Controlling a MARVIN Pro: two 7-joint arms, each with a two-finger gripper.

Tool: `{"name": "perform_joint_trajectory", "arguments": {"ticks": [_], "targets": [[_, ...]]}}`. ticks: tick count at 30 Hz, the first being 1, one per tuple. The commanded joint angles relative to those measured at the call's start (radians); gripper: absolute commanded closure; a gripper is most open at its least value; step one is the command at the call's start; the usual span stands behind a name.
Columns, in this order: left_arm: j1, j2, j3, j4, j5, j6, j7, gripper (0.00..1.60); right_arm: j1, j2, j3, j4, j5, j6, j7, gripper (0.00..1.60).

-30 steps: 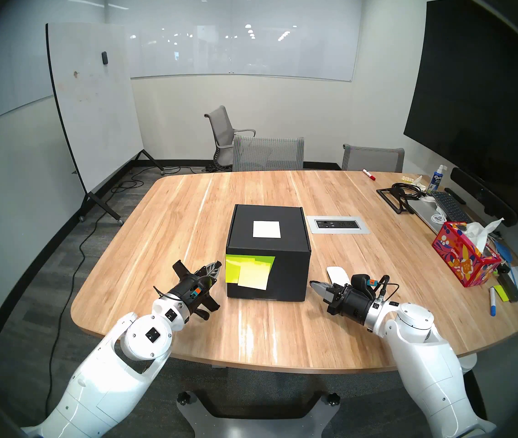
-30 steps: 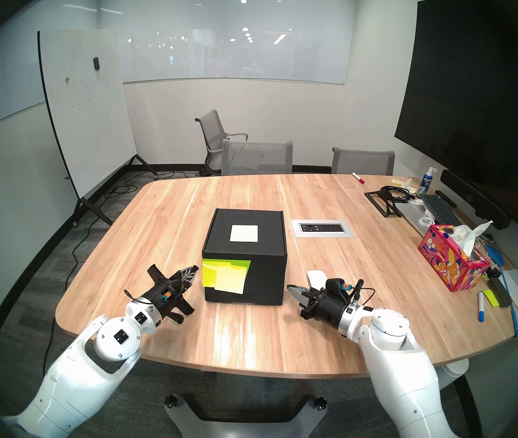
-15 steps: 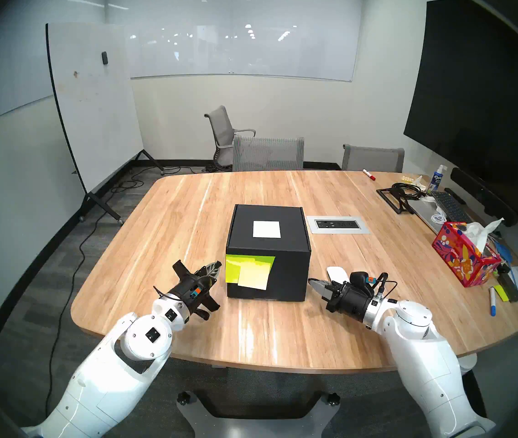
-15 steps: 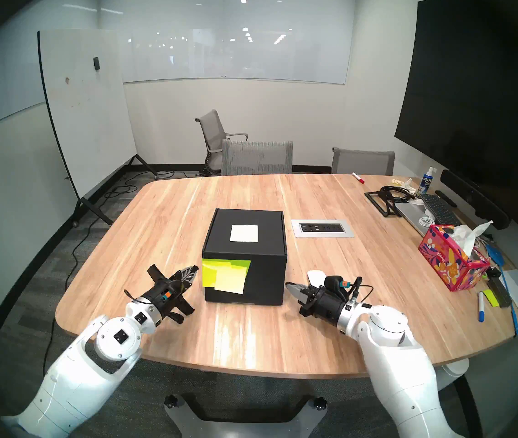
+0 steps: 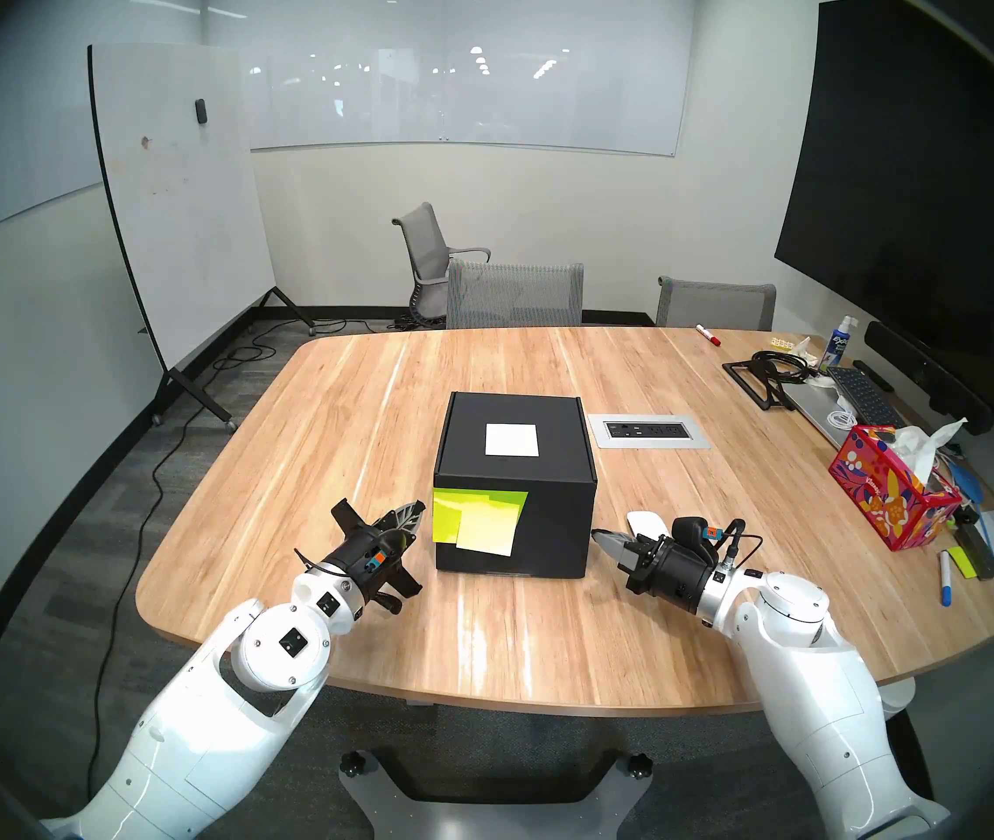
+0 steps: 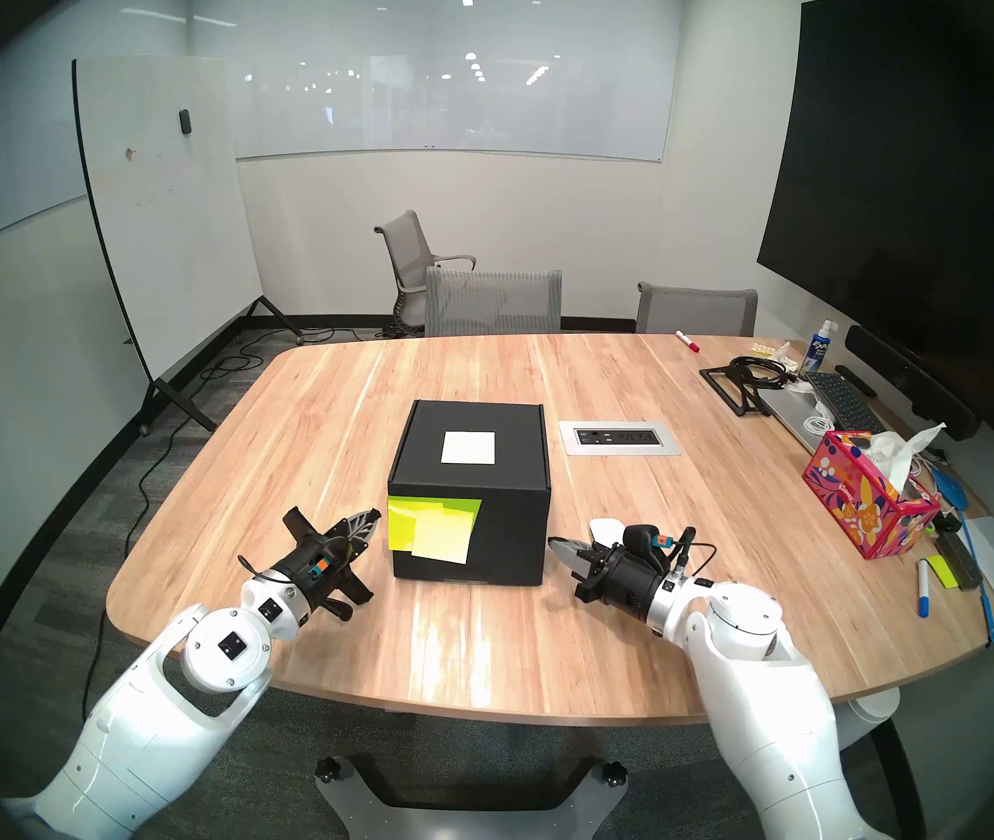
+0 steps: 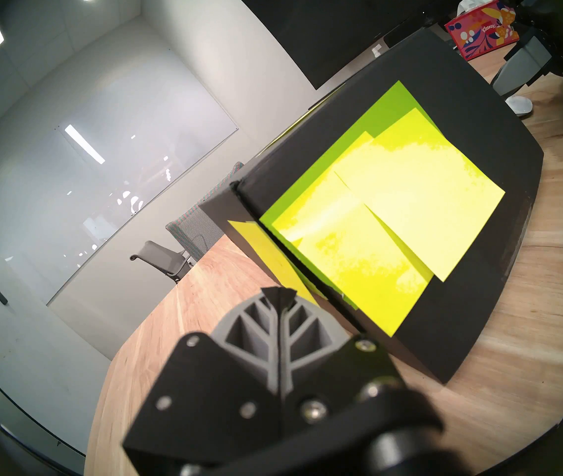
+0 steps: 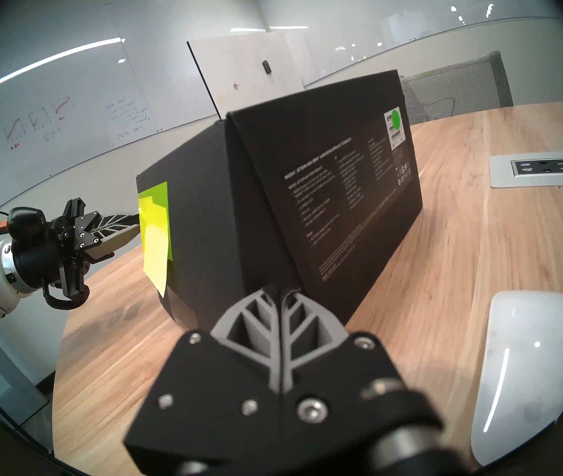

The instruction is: Open the box and place the mouse inside

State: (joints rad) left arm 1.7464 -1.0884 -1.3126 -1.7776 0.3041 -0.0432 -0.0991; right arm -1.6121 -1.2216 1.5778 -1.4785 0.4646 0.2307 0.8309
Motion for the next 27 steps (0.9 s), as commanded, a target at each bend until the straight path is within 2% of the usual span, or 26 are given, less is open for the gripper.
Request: {"name": "perform_joint_trajectory", "arguments": {"ticks": [1,10,11,12,27], "targets": [[-0.005,0.001,-0.001,-0.017,0.002,-0.005,0.002,1.6,0.022,-0.003,-0.001,-0.013,0.008,0.005,0.008,1.6],[-0.005,0.001,-0.001,-0.017,0.002,-0.005,0.002,1.6,0.029,-0.011,-0.001,-0.001,0.008,0.007,0.014,1.6],[-0.005,0.001,-0.001,-0.017,0.002,-0.005,0.002,1.6,0.03,-0.012,0.0,0.001,0.01,0.01,0.016,1.17],[-0.005,0.001,-0.001,-0.017,0.003,-0.005,0.002,1.6,0.031,-0.011,-0.001,0.003,0.011,0.011,0.021,0.0],[-0.005,0.001,-0.001,-0.017,0.003,-0.005,0.002,1.6,0.031,-0.019,0.003,0.007,0.001,0.003,0.018,0.0]]}}
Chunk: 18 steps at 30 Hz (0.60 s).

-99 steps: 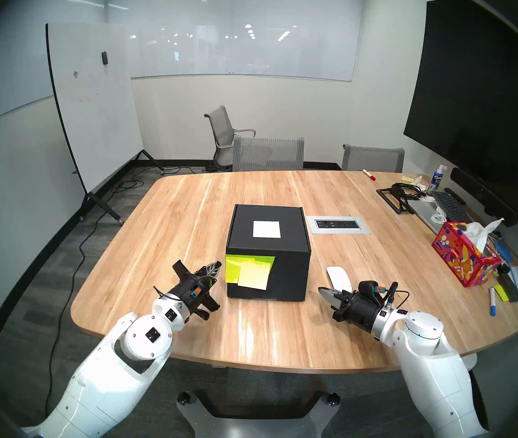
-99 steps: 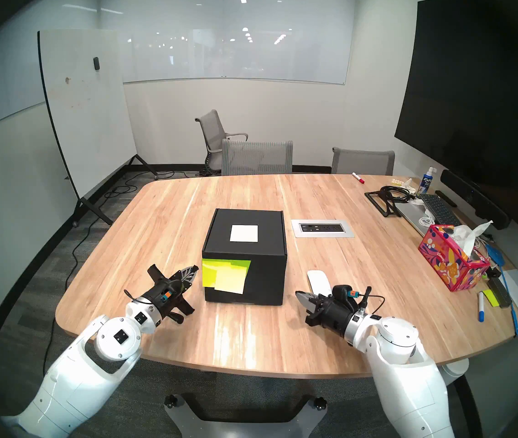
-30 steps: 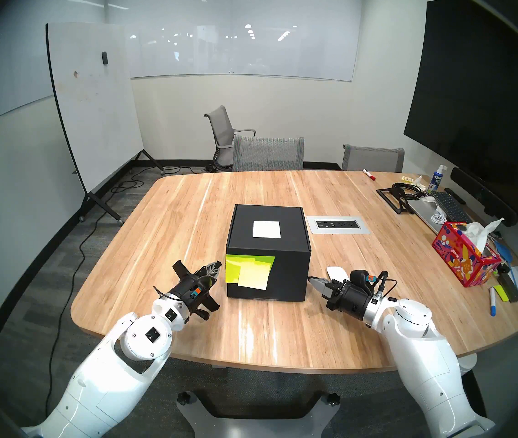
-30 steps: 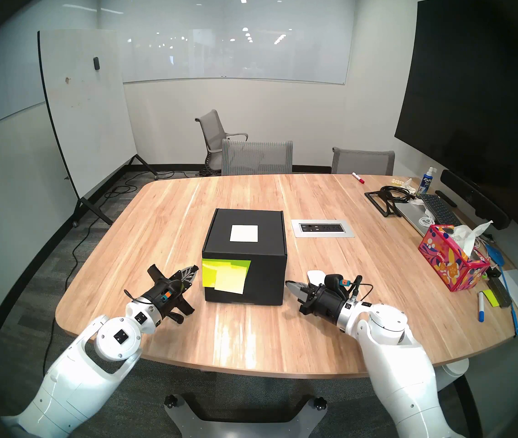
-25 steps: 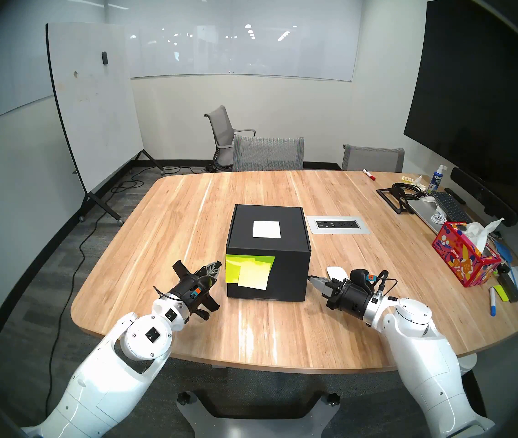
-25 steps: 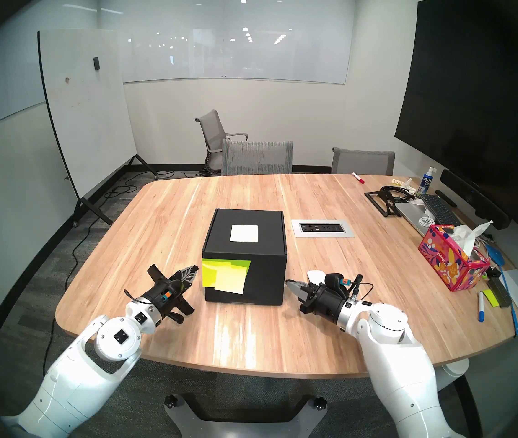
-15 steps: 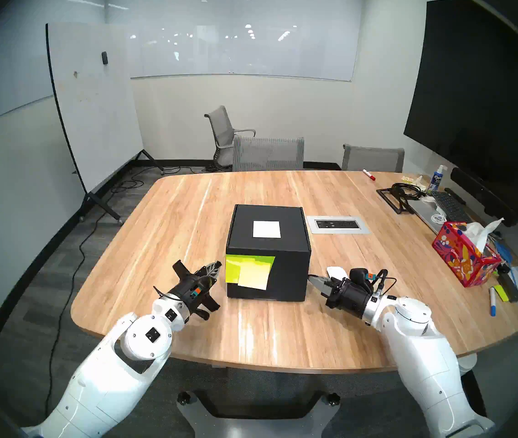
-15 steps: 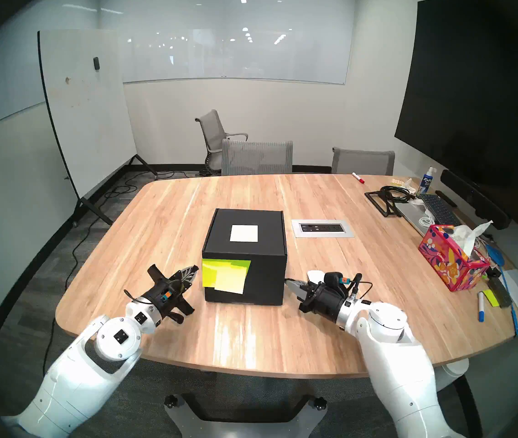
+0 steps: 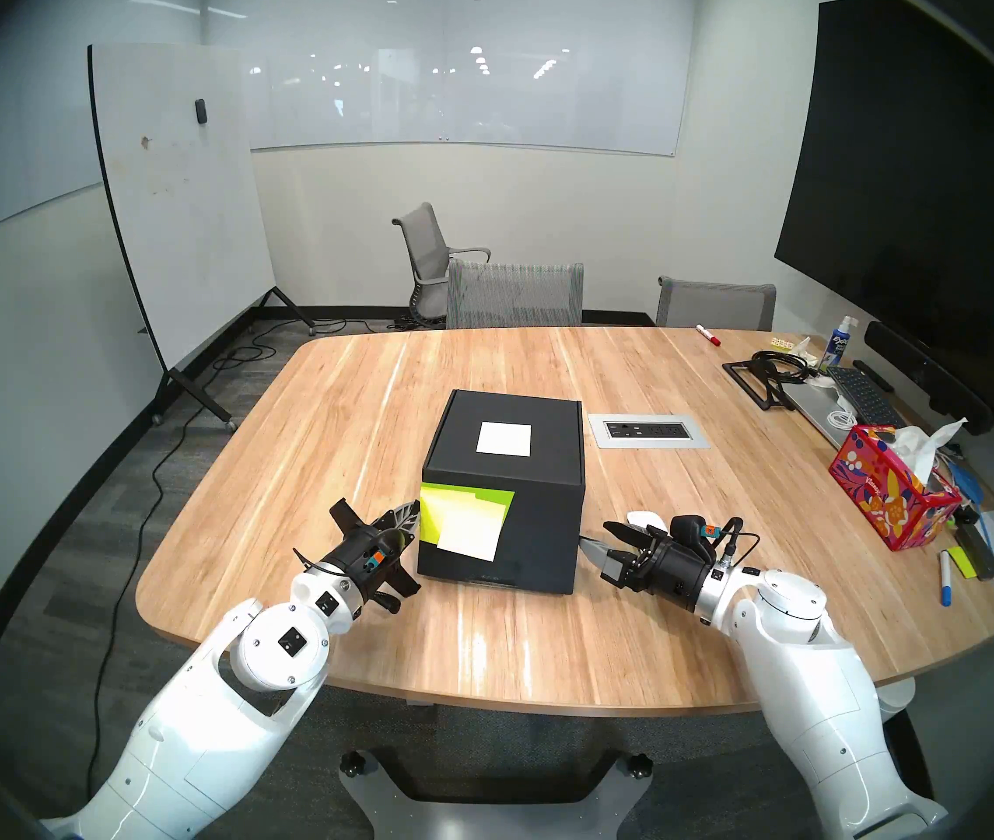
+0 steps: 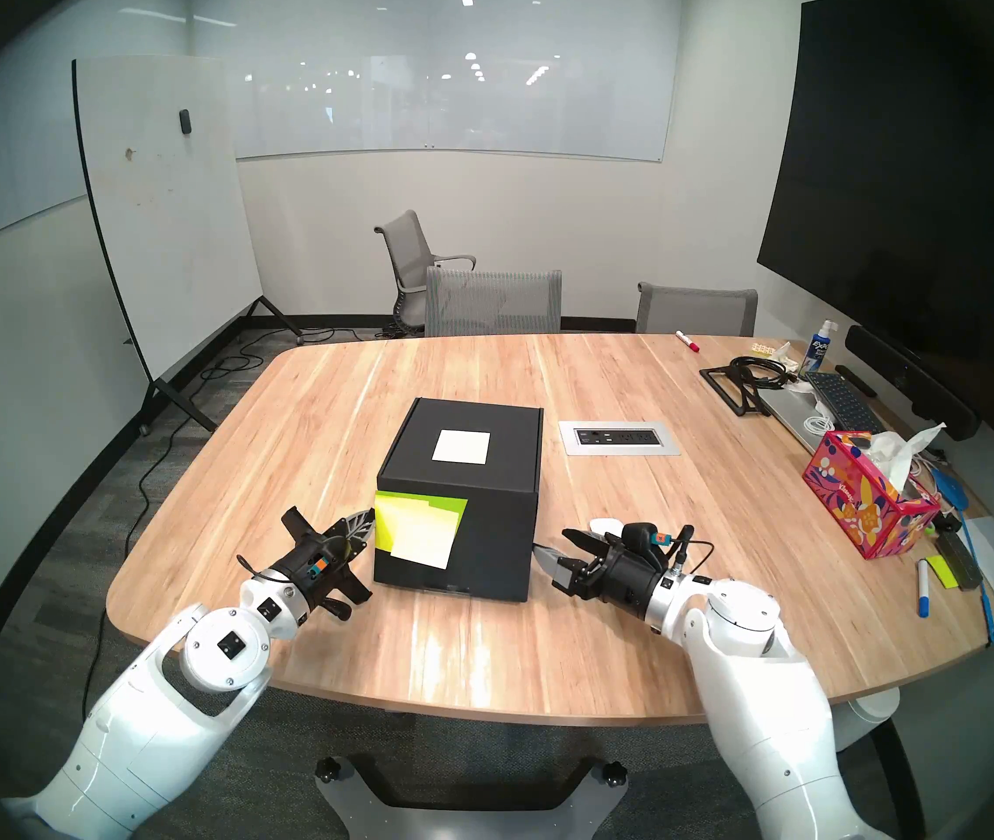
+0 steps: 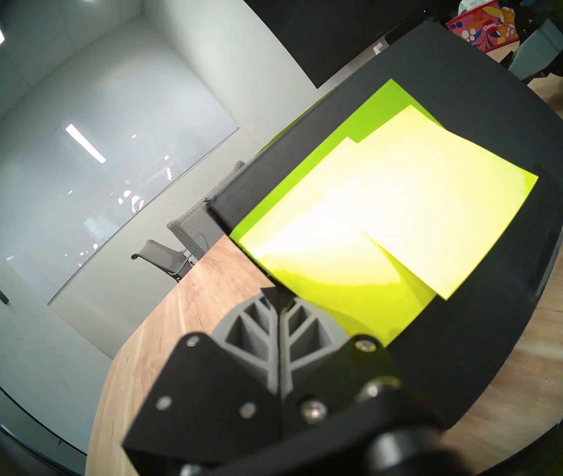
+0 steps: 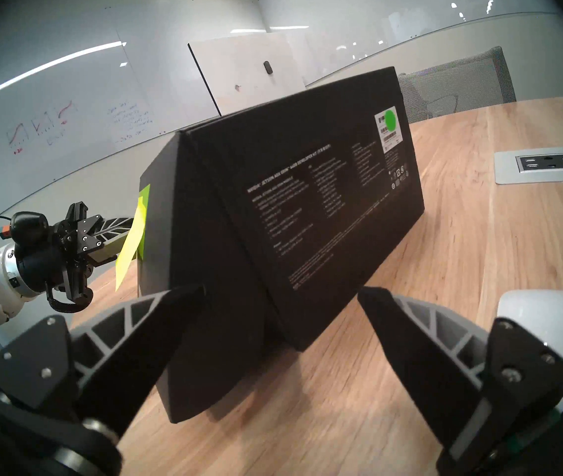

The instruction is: Open the box and place the mouse inside

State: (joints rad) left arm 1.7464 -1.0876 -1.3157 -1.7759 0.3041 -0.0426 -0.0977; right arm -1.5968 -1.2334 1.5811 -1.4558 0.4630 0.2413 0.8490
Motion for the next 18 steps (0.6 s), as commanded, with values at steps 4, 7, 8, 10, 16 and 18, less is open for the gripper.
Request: {"name": "perform_joint_trajectory", "arguments": {"ticks": [4,7,8,10,16,18], "targets": [[-0.005,0.0,0.002,-0.018,0.003,-0.006,0.0,1.6,0.013,-0.005,-0.004,-0.019,-0.009,-0.014,-0.006,1.6],[-0.005,0.0,0.002,-0.018,0.003,-0.006,0.0,1.6,0.011,-0.006,-0.004,-0.023,-0.012,-0.015,-0.006,1.6],[-0.005,0.0,0.002,-0.018,0.003,-0.006,0.0,1.6,0.009,-0.006,-0.003,-0.026,-0.012,-0.015,-0.007,1.6],[-0.005,0.0,0.003,-0.018,0.003,-0.006,0.0,1.6,0.007,-0.007,-0.002,-0.03,-0.013,-0.015,-0.007,1.6],[-0.005,0.0,0.003,-0.018,0.003,-0.006,0.0,1.6,0.002,-0.009,-0.001,-0.045,-0.013,-0.013,-0.002,1.6],[-0.005,0.0,0.003,-0.018,0.003,-0.006,0.0,1.6,0.002,-0.009,-0.002,-0.047,-0.013,-0.012,-0.003,1.6]]}}
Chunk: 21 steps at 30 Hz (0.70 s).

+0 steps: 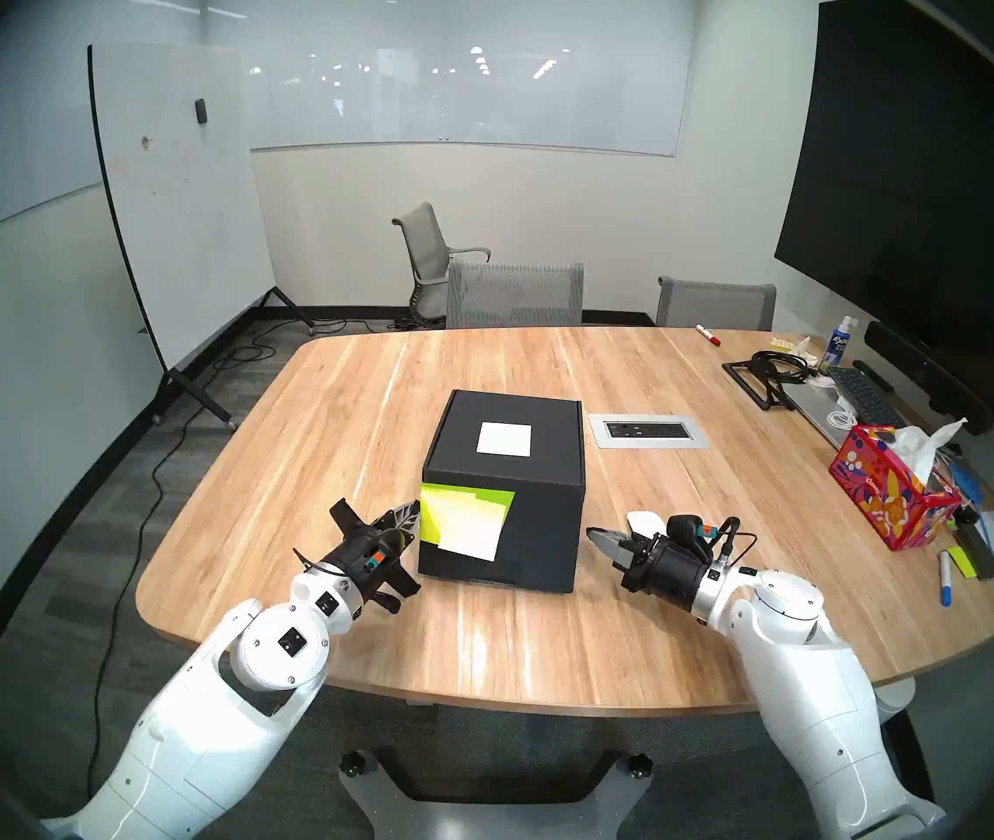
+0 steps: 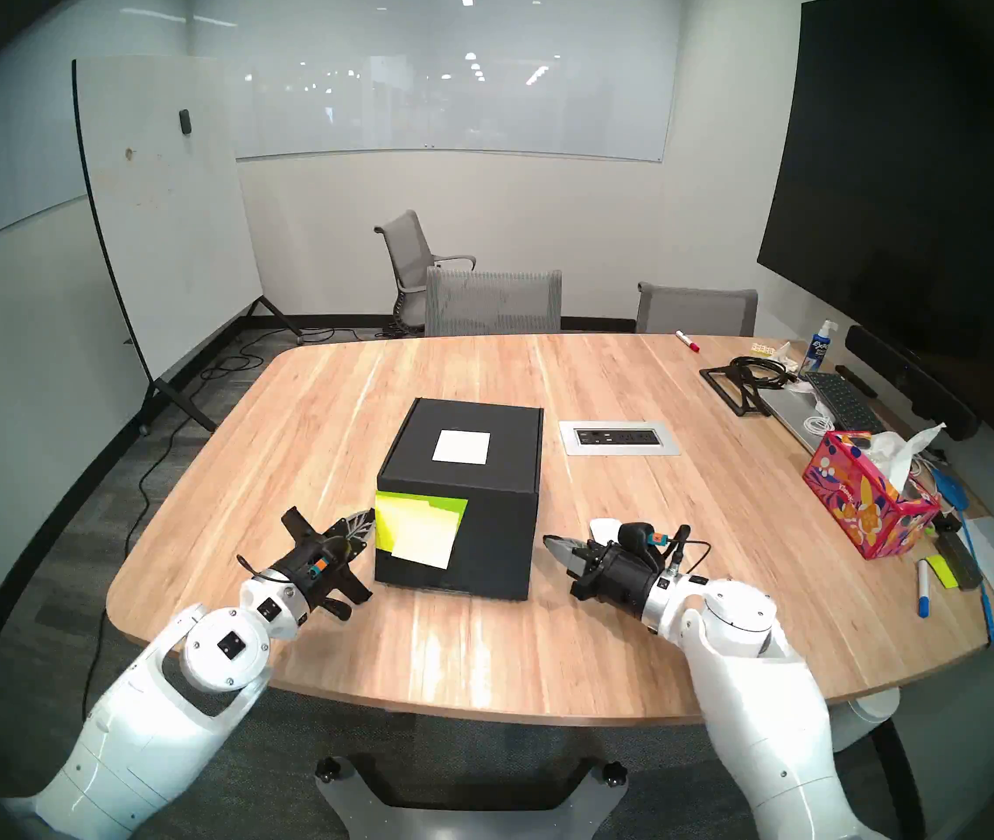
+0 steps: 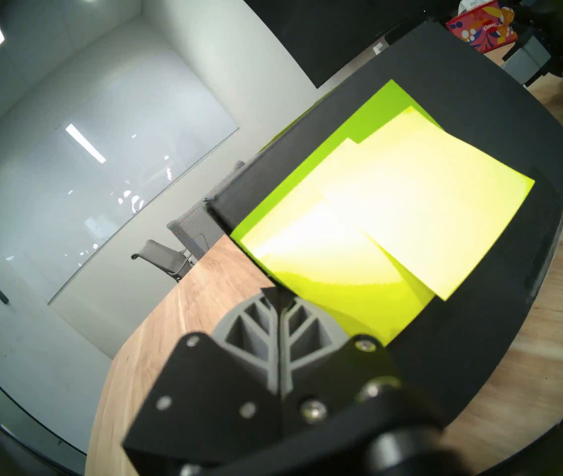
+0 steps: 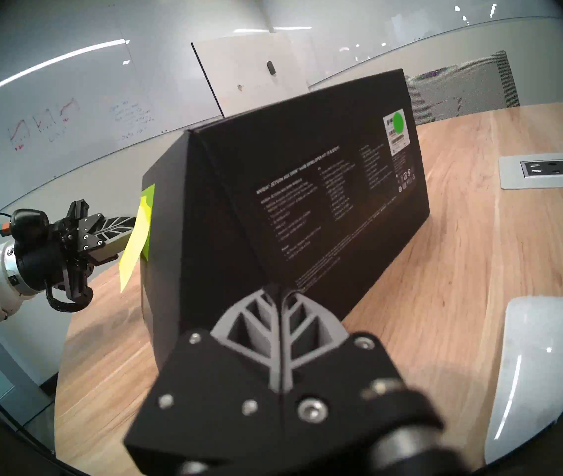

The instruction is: Open the box and place the mouse inside

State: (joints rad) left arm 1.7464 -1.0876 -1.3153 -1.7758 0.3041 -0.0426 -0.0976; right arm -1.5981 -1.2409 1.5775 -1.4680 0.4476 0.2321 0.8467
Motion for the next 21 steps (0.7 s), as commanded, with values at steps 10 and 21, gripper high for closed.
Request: {"name": "perform_joint_trajectory", "arguments": {"ticks": [10,21], "targets": [[-0.005,0.0,0.002,-0.019,0.003,-0.006,0.0,1.6,-0.008,-0.007,0.005,-0.051,0.0,-0.001,-0.006,1.6],[-0.005,0.0,0.002,-0.019,0.003,-0.006,0.0,1.6,-0.009,-0.009,0.006,-0.051,0.001,-0.005,0.0,1.6]]}}
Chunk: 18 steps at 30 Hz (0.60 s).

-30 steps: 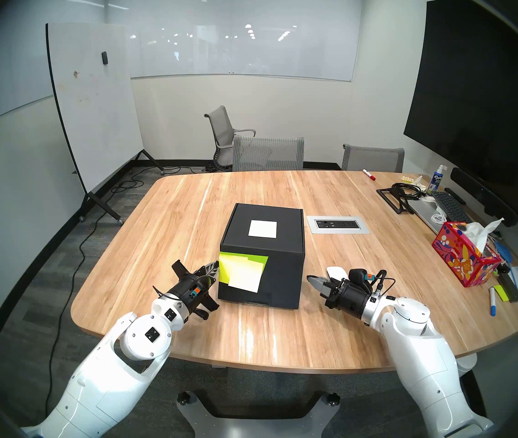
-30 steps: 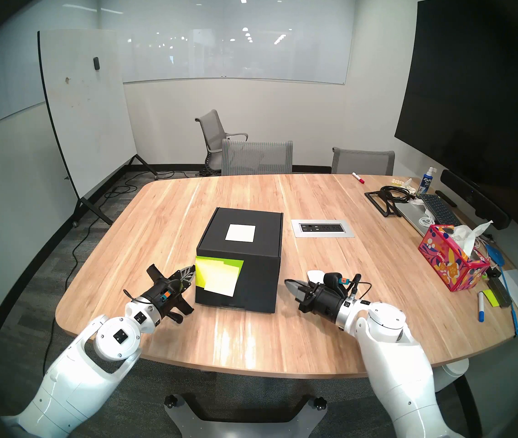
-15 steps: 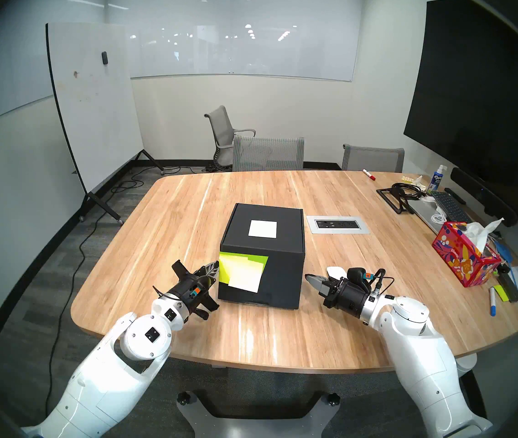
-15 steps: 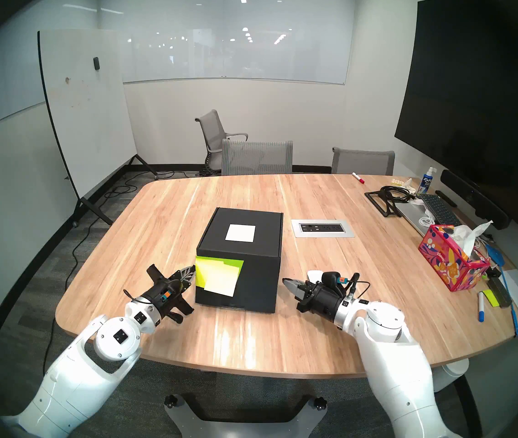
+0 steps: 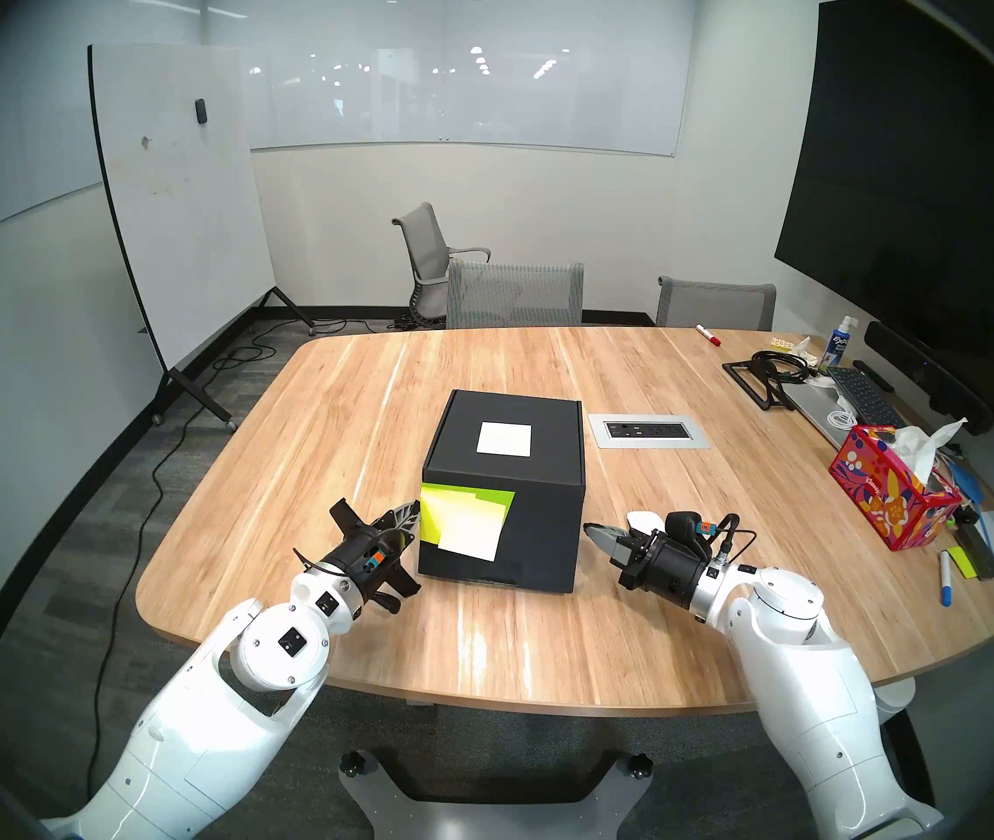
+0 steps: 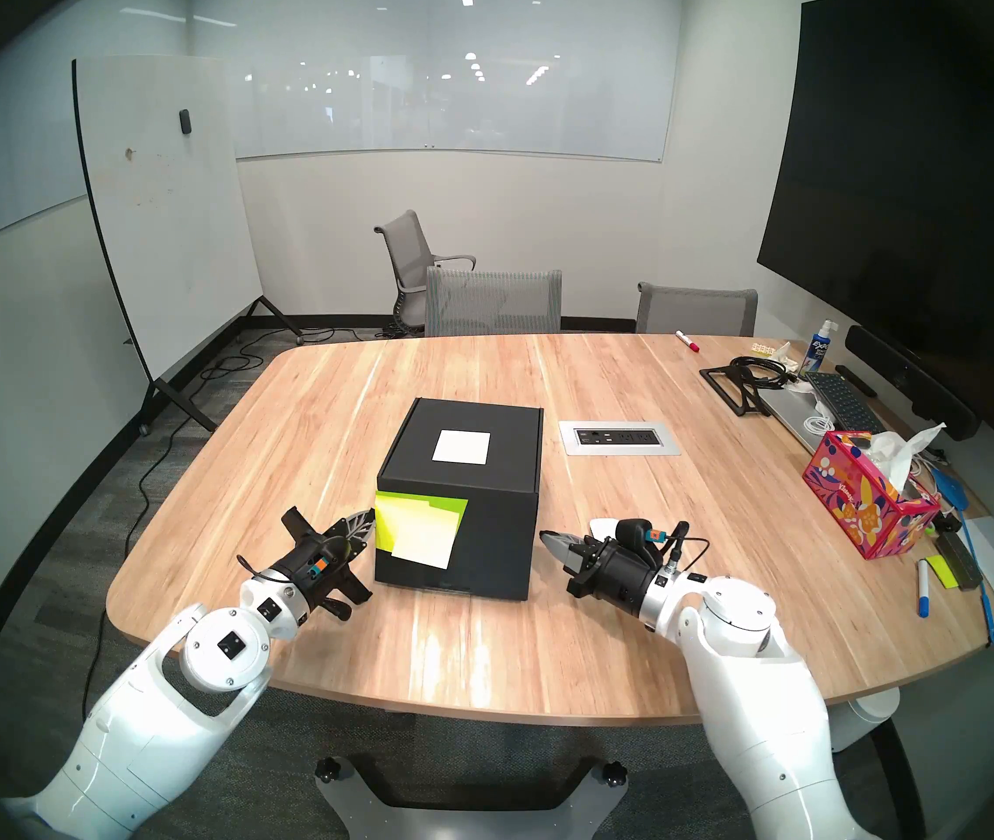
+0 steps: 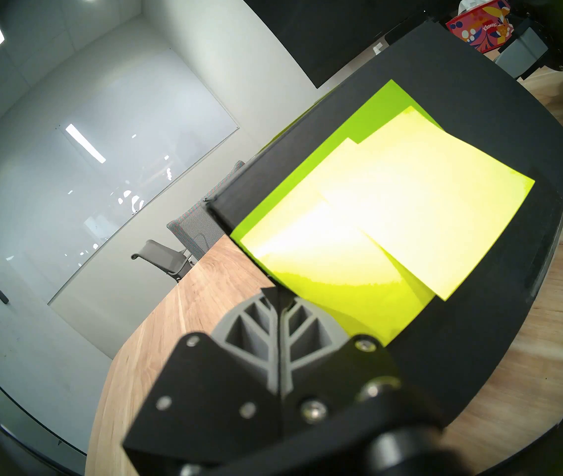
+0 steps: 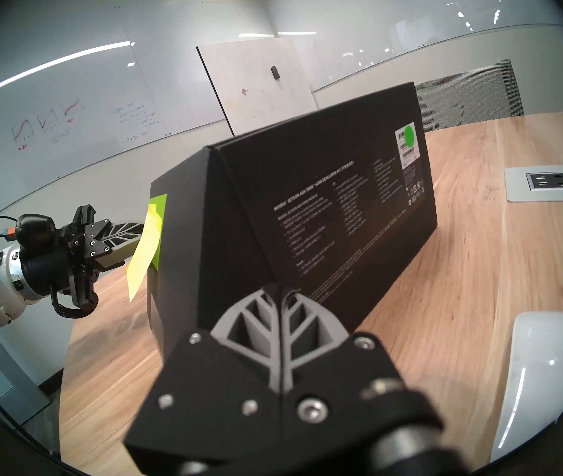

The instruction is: Open the box and place the mouse inside

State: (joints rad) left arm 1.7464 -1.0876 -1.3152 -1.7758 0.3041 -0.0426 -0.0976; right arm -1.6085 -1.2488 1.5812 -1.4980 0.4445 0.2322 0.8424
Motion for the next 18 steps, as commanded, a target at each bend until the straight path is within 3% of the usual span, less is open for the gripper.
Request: {"name": "perform_joint_trajectory", "arguments": {"ticks": [1,18], "targets": [[-0.005,0.0,0.002,-0.019,0.003,-0.006,0.0,1.6,0.002,-0.002,0.003,-0.02,0.005,-0.006,0.005,1.6],[-0.005,0.0,0.002,-0.019,0.003,-0.006,0.0,1.6,0.008,-0.008,0.006,-0.012,0.004,-0.011,0.016,1.6]]}}
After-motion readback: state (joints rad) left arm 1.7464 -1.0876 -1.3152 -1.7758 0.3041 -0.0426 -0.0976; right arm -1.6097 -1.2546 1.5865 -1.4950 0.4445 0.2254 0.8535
